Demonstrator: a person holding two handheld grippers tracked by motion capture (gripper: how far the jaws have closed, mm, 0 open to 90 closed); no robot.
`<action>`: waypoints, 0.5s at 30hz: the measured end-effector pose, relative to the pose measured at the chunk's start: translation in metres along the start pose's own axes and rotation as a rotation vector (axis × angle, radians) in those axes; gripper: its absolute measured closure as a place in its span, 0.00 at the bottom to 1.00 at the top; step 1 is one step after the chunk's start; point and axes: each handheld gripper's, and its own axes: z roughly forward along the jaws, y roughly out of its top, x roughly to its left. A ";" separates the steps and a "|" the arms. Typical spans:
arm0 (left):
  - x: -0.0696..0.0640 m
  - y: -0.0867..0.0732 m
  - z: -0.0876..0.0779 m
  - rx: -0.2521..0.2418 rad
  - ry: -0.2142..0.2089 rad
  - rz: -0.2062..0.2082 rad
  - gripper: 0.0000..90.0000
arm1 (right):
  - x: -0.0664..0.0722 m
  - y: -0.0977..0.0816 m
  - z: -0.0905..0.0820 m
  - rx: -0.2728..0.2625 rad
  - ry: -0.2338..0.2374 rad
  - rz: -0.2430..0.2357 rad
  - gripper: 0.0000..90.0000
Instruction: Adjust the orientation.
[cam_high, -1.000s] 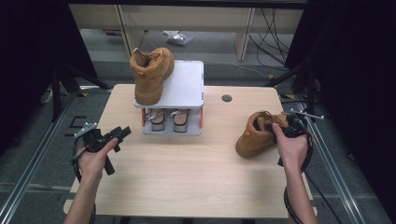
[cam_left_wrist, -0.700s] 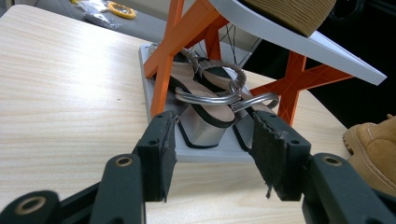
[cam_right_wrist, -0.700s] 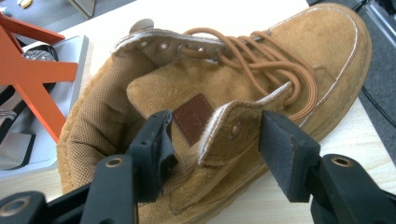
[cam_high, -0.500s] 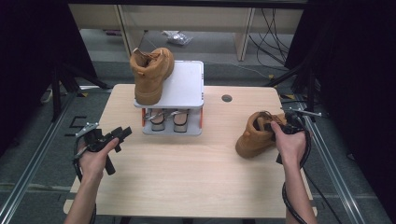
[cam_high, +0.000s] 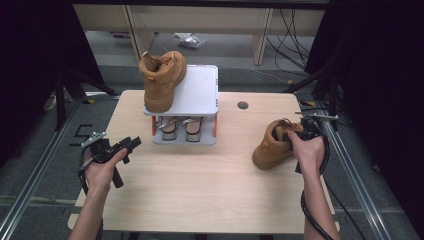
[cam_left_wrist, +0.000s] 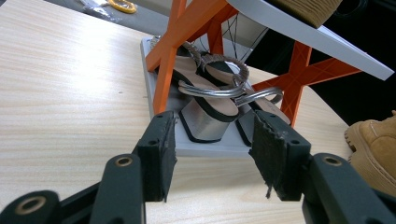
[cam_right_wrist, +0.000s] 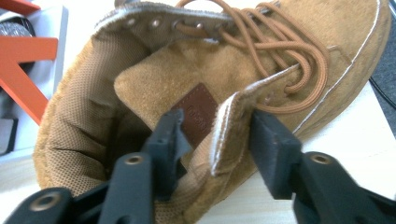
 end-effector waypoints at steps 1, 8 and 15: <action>0.000 0.000 0.000 -0.001 0.001 0.000 0.55 | -0.002 0.000 0.002 0.013 0.003 -0.018 0.71; 0.002 0.000 -0.001 -0.001 0.005 -0.001 0.55 | -0.004 0.000 0.003 0.018 0.005 -0.051 0.82; 0.003 -0.001 0.000 0.005 0.011 -0.002 0.55 | -0.007 0.003 0.001 0.036 0.035 -0.069 0.87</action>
